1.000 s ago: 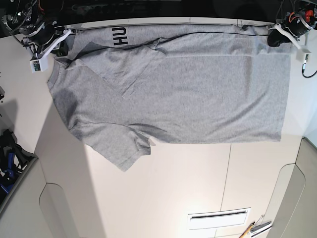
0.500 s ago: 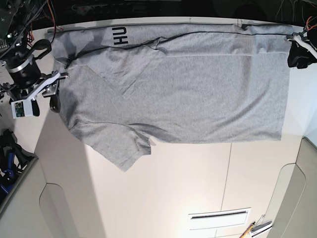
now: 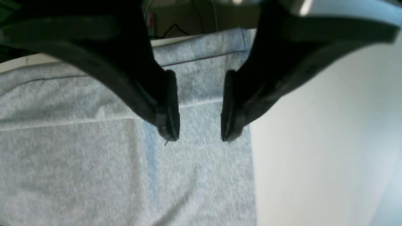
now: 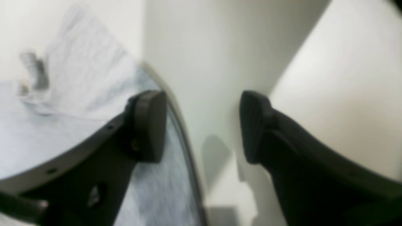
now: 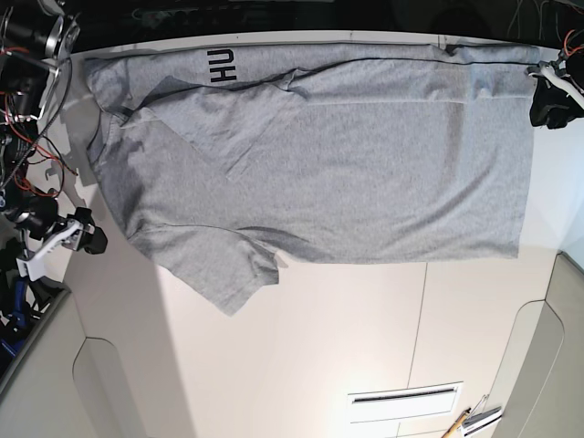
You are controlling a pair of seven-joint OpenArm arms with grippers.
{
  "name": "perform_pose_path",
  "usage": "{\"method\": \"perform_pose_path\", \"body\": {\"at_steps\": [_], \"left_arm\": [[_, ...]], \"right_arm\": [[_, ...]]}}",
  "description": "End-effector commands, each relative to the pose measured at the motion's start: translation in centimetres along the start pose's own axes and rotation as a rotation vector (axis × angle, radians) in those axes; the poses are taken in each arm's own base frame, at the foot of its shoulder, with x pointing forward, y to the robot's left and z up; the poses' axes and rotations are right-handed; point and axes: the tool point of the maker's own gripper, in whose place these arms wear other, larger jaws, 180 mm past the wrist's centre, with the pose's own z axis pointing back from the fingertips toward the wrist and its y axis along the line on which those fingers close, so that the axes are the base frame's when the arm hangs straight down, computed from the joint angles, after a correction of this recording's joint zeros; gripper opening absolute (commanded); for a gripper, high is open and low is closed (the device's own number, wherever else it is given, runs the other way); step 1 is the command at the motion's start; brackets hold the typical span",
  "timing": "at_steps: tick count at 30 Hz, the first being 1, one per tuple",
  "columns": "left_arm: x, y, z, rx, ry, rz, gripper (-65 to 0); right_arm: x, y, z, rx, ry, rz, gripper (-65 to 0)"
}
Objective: Fold the T-shirt properly
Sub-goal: 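Move both grippers to the hem corners of the shirt, then grasp the hem and fold it over toward the collar with both grippers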
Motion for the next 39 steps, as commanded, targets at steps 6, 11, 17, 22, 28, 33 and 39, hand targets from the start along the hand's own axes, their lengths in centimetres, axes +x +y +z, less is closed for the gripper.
{"method": "perform_pose_path", "body": {"at_steps": [6,11,17,22,28,33,39], "left_arm": [[1.2,0.0,0.4,-0.004,-0.038,-0.022,-39.4],[1.5,0.1,0.3,-0.002,-0.051,-0.022,-39.4],[4.7,2.0,-1.4,0.025,-0.154,0.033,-39.4],[8.7,6.9,-4.2,0.061,-0.273,0.168,-39.4],[12.0,10.6,-10.4,0.022,-0.264,0.315,-31.2],[13.7,10.5,-15.6,0.005,-0.189,0.371,-28.3],[13.6,10.2,-19.4,0.012,-0.107,0.476,-28.3]], "right_arm": [[-1.1,3.4,-3.1,0.092,0.128,0.059,-28.5],[-4.5,4.7,-4.1,0.091,0.278,0.164,-38.8],[-4.8,3.8,-4.0,0.053,0.304,0.189,-65.0],[-4.8,3.8,-4.0,0.052,0.304,0.19,-65.0],[-4.8,4.0,-4.1,0.056,0.301,0.189,-65.0],[-4.8,3.9,-4.1,0.055,0.301,0.19,-65.0],[-4.8,3.9,-4.1,0.055,0.301,0.19,-65.0]]}}
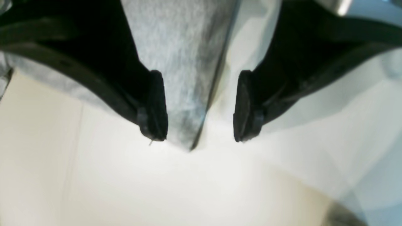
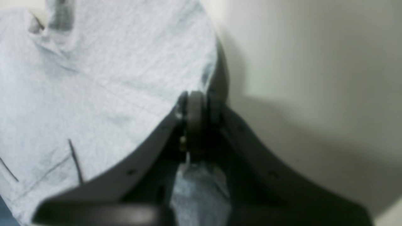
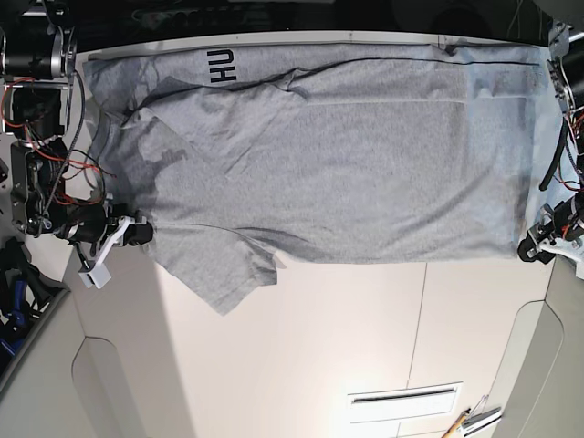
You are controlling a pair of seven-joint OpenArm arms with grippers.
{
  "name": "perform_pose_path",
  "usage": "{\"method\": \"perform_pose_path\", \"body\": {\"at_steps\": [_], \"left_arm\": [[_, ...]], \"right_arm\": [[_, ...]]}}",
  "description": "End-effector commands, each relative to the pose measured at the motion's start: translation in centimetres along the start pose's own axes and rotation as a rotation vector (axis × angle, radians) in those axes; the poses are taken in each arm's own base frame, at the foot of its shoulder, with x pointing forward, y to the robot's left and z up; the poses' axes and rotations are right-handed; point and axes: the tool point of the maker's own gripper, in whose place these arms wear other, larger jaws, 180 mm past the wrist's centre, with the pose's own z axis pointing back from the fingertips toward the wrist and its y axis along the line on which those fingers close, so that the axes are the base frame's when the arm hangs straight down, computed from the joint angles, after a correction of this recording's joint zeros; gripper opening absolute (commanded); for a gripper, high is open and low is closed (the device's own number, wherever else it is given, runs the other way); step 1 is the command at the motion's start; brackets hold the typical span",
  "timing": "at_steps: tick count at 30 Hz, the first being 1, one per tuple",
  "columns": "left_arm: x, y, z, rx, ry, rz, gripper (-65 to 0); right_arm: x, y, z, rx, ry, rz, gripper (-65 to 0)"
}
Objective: Fold the T-shirt properly
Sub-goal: 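Grasp the hem and fold it over toward the collar with both grippers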
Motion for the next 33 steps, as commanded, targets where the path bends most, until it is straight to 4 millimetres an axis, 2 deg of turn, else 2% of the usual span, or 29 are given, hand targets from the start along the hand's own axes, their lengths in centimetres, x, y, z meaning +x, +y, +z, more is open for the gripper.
{"method": "perform_pose_path", "body": {"at_steps": [1,7,10,11,14,15,19,24,28,33], "left_arm": [[2.4,-0.5,0.3,-0.014,-0.05,0.001,-28.3],[0.0,-2.4,-1.5,-0.042,0.008,-0.012,-28.3],[-0.1,-2.8,-1.8,-0.046,-0.004,-0.018,-29.3],[0.2,-2.8,-1.8,-0.044,-0.014,-0.019,-33.9],[1.2,-2.4,-1.4,-0.039,-0.05,-0.022,-60.6],[1.5,-2.3,-1.3,-0.038,-0.06,-0.021,-65.0],[2.9,-2.6,-0.5,-0.062,-0.094,-0.057,-65.0],[4.1,-4.2,1.6,-0.182,-0.123,-0.058,-65.0],[3.8,-4.2,4.4,-0.246,-0.13,-0.07,-65.0],[2.4,-3.4,8.1,-0.281,-0.148,-0.072,-65.0]], "right_arm": [[-0.5,-1.1,0.5,-0.047,0.051,0.017,-65.0],[-0.4,-1.0,0.5,-0.043,0.047,0.014,-65.0],[-0.4,-1.0,0.5,-0.043,0.047,0.013,-65.0],[-0.4,-1.0,0.5,-0.043,0.047,0.013,-65.0],[-0.4,-1.0,0.5,-0.042,0.045,0.013,-65.0],[-0.2,-0.9,0.5,-0.037,0.04,0.01,-65.0],[1.5,0.0,1.1,-0.01,-0.023,0.013,-65.0],[3.4,0.6,3.6,-0.034,-0.116,0.069,-65.0],[2.7,1.4,6.1,-0.056,-0.176,0.108,-65.0],[1.1,2.9,9.0,-0.099,-0.214,0.189,-65.0]]}}
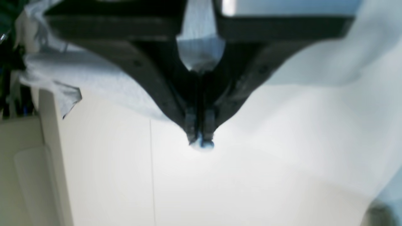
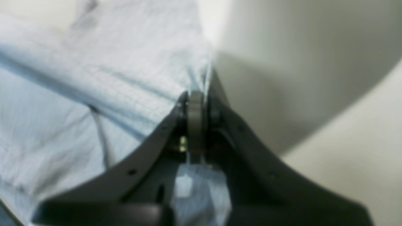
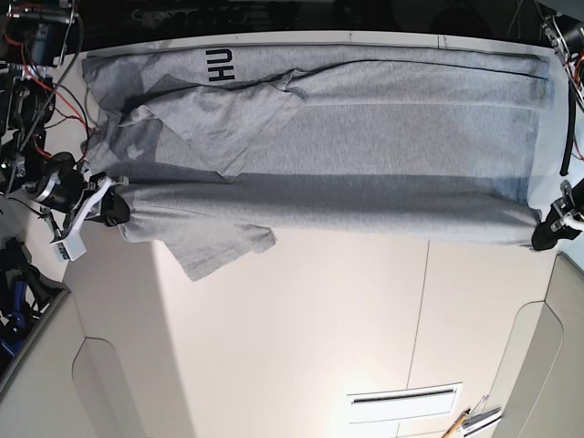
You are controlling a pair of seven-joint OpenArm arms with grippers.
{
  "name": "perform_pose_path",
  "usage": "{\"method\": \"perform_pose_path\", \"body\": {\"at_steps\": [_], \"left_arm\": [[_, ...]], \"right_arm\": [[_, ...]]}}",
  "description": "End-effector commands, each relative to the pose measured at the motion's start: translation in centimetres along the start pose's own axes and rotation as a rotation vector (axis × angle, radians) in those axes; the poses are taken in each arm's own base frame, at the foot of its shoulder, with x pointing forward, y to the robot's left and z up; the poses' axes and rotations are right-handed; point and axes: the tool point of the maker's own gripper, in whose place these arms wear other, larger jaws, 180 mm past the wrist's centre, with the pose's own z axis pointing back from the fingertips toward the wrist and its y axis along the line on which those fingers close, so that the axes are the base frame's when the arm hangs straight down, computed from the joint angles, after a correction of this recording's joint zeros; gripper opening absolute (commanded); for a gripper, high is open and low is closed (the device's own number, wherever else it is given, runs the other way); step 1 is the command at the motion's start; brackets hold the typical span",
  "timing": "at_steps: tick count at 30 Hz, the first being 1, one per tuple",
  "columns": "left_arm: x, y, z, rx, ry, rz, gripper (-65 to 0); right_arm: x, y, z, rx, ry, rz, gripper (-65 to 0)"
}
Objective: Fold the T-shirt properly
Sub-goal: 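Grasp the hem and fold it over toward the collar with both grippers, then grasp the sleeve end with right gripper and fold it over the shirt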
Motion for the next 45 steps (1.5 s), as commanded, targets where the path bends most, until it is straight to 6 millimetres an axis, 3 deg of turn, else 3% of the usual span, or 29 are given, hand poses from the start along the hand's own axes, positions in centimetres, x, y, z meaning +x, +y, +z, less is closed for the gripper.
{"method": "perform_pose_path", "body": {"at_steps": [1,7,12,16,20,22,23,25,26,27,30,37,40,45], "left_arm": [[2.5,-0.4,1.4,-0.011,-0.067,-0.04,-65.0],[-1.1,0.6,5.1,0.028,0.005,-0.069,-65.0],[-4.4,2.4,7.4,0.084,0.089,-0.056,-65.0],[-6.2,3.3,8.3,0.111,0.129,-0.039,-65.0],[-6.7,3.5,8.4,0.115,0.14,-0.034,-65.0],[-7.0,3.5,8.5,0.114,0.158,-0.034,-65.0],[-7.2,3.5,8.5,0.114,0.17,-0.034,-58.6],[-7.2,3.1,8.5,0.096,0.169,-0.023,-43.2],[-7.1,2.9,8.5,0.083,0.167,-0.016,-39.0],[-6.9,2.7,8.5,0.074,0.164,-0.013,-38.0],[-5.9,2.2,8.6,0.054,0.144,-0.025,-38.0],[-4.0,0.1,8.5,0.028,0.119,-0.121,-38.0],[-3.8,-0.1,8.5,0.028,0.112,-0.13,-38.0],[-3.6,-0.1,8.5,0.029,0.102,-0.131,-38.0]], "right_arm": [[1.8,-0.2,1.4,-0.019,-0.054,0.042,-65.0],[-0.7,1.7,4.0,-0.042,0.001,0.113,-65.0],[-4.3,2.0,4.5,-0.051,0.087,0.097,-65.0],[-7.2,1.7,4.8,-0.081,0.167,0.096,-65.0],[-7.8,1.8,4.9,-0.078,0.18,0.091,-65.0],[-7.7,1.7,4.8,-0.082,0.177,0.083,-65.0],[-7.7,1.7,4.9,-0.085,0.177,0.079,-65.0],[-7.5,1.8,4.8,-0.083,0.166,0.076,-48.9],[-7.1,1.9,4.8,-0.078,0.151,0.077,-42.5],[-6.6,2.0,4.8,-0.078,0.136,0.084,-39.1],[-4.7,2.2,5.1,-0.085,0.084,0.118,-38.3],[2.7,2.3,4.9,-0.101,-0.134,0.164,-38.3],[3.4,2.4,2.9,-0.066,-0.145,0.113,-38.3],[2.6,2.4,-2.7,0.026,-0.086,-0.01,-38.2]]}}
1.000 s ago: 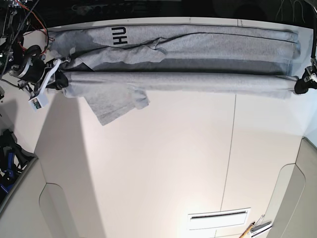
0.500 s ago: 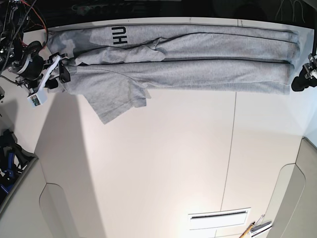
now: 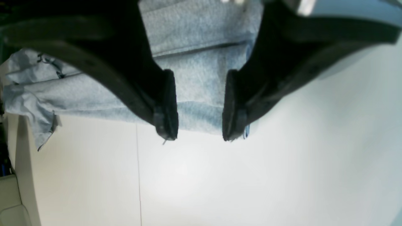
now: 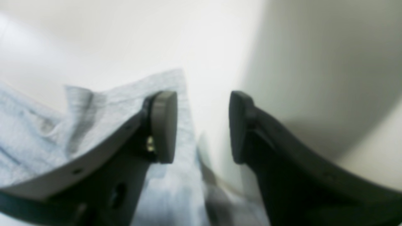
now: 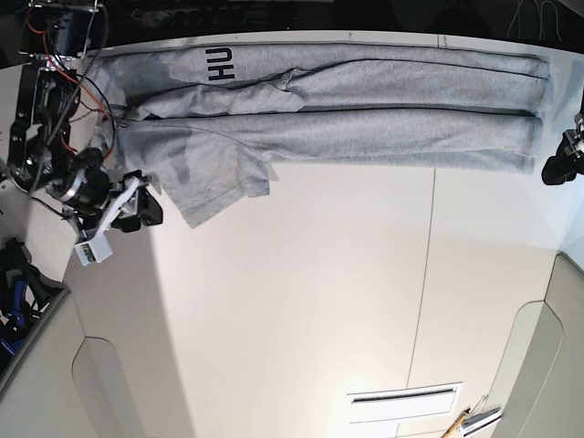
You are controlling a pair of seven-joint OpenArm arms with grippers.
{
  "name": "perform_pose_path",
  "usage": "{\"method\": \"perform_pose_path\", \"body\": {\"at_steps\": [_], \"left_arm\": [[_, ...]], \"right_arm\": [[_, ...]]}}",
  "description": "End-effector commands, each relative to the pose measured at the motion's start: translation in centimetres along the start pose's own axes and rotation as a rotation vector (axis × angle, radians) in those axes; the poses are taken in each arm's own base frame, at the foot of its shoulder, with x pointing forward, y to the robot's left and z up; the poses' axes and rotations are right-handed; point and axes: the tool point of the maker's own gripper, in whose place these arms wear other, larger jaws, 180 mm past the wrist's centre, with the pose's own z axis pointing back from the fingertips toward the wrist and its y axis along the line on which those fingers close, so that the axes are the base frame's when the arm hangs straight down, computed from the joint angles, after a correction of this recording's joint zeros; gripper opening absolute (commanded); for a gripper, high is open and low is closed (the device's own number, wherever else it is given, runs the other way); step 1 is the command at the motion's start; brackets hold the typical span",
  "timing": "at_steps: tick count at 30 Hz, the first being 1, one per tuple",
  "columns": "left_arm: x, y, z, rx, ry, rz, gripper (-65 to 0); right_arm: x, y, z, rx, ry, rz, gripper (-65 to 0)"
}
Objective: Fold the T-shirt properly
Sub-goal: 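Grasp the sleeve end with right gripper and fold it over the shirt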
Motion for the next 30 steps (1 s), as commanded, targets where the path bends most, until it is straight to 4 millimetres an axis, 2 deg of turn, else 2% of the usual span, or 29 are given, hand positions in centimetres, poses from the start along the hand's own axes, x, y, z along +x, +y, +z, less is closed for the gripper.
{"method": "perform_pose_path", "body": {"at_steps": [1,5,8,9,11,12,15,19,21,25,30], "left_arm": [[2.1,-0.2,0.7,-0.005,-0.047,-0.033,-38.0],[2.0,-0.2,0.7,-0.004,-0.047,-0.034,-38.0],[2.0,-0.2,0.7,-0.004,-0.046,-0.034,-38.0],[2.0,-0.2,0.7,-0.004,-0.046,-0.034,-38.0],[2.0,-0.2,0.7,-0.004,-0.046,-0.034,-38.0],[2.0,-0.2,0.7,-0.004,-0.046,-0.034,-38.0],[2.0,-0.2,0.7,-0.003,-0.045,-0.035,-38.0],[1.9,0.0,0.7,0.007,-0.037,-0.04,-38.0],[1.8,0.0,0.7,0.009,-0.036,-0.041,-38.0],[1.8,0.0,0.7,0.009,-0.036,-0.041,-38.0],[1.9,0.0,0.7,0.008,-0.037,-0.04,-38.0]], "right_arm": [[1.9,-0.5,-0.4,0.001,-0.039,0.004,-38.2],[0.4,0.1,-3.8,0.061,0.059,-0.051,-38.2],[-0.2,1.7,-5.4,0.11,0.098,-0.057,-39.2],[-0.3,2.4,-5.7,0.123,0.106,-0.05,-43.0],[-0.7,3.6,-6.2,0.147,0.131,-0.041,-60.9],[-0.9,4.0,-6.3,0.155,0.151,-0.038,-65.0],[-0.9,4.6,-6.1,0.171,0.173,-0.029,-65.0],[1.1,6.5,-4.4,0.199,0.092,0.028,-65.0],[1.3,8.1,-2.9,0.208,0.064,0.081,-65.0],[0.1,12.6,0.4,0.244,0.001,0.149,-65.0],[-2.9,17.7,4.1,0.3,-0.034,0.133,-65.0]]}}
